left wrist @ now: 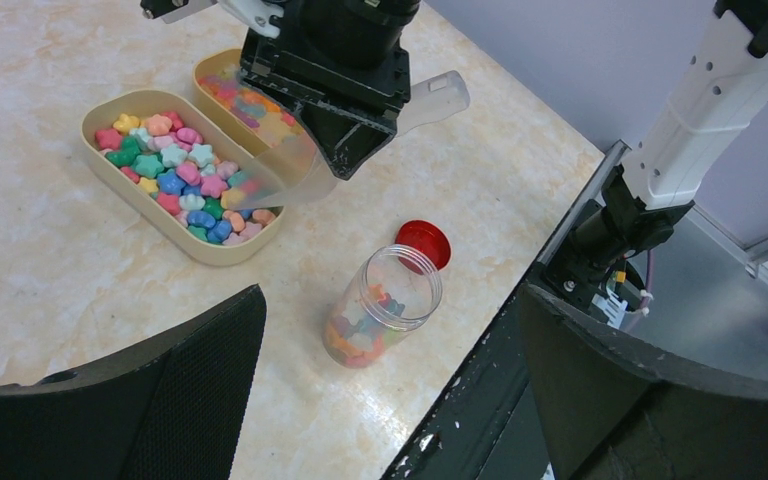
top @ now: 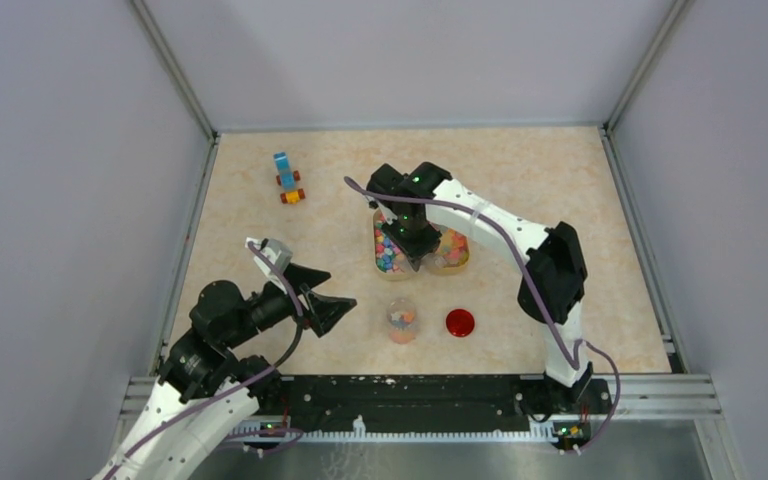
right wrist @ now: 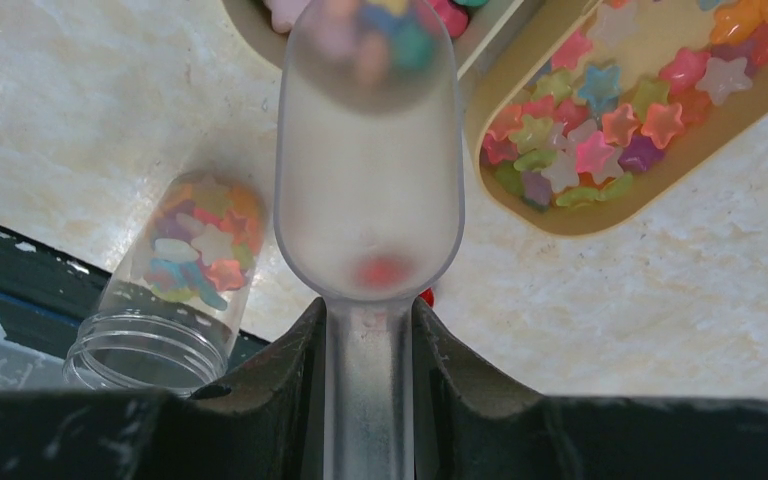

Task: Pack the candies
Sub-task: Scoop the fake candies from the storage box.

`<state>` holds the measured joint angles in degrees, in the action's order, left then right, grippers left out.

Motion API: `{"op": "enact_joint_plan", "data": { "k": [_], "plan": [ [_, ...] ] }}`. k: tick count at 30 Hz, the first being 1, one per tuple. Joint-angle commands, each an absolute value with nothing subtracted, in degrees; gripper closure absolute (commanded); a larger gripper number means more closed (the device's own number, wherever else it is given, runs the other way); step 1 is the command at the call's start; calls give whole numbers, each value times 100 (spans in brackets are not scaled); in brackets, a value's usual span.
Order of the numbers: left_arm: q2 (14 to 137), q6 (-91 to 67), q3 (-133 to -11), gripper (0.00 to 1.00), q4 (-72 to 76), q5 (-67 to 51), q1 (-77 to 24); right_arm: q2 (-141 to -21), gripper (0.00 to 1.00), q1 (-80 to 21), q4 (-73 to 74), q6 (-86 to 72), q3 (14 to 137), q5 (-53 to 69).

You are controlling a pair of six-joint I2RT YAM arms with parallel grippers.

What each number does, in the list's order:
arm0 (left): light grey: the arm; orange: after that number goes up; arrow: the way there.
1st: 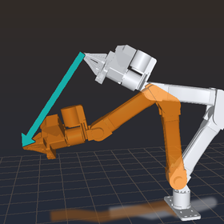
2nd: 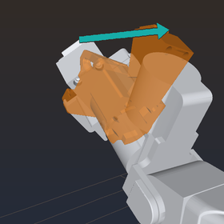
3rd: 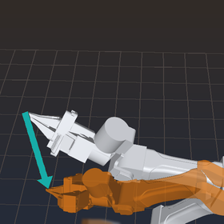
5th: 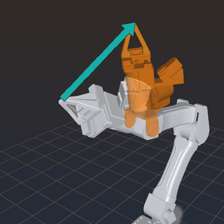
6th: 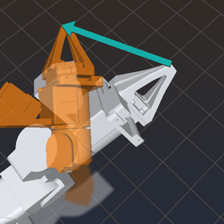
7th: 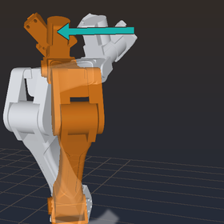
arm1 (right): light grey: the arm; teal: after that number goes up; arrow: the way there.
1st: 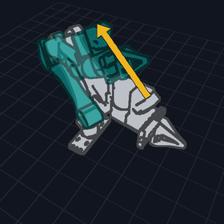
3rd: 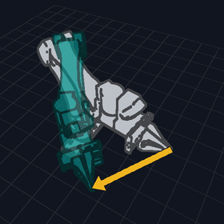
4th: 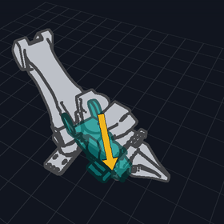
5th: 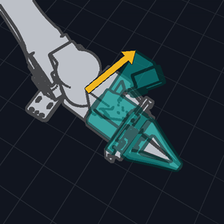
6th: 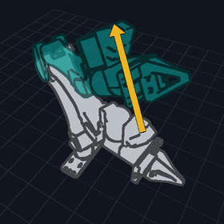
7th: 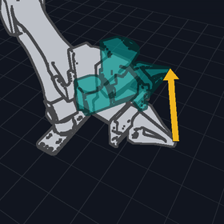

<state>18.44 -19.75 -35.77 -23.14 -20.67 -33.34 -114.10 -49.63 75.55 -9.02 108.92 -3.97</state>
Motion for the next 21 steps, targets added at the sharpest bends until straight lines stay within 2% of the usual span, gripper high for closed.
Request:
{"op": "enact_joint_plan", "data": {
  "k": [1,21],
  "plan": [
    [1754,-1942,-3583,1,-2048,-2205,-3296,-11650,100,-4862,7714,-1035,11282,-397],
    [1661,-1942,-3568,1,-2008,-2294,-3305,-12726,100,-4808,7690,-1323,12195,-777]
  ]
}}
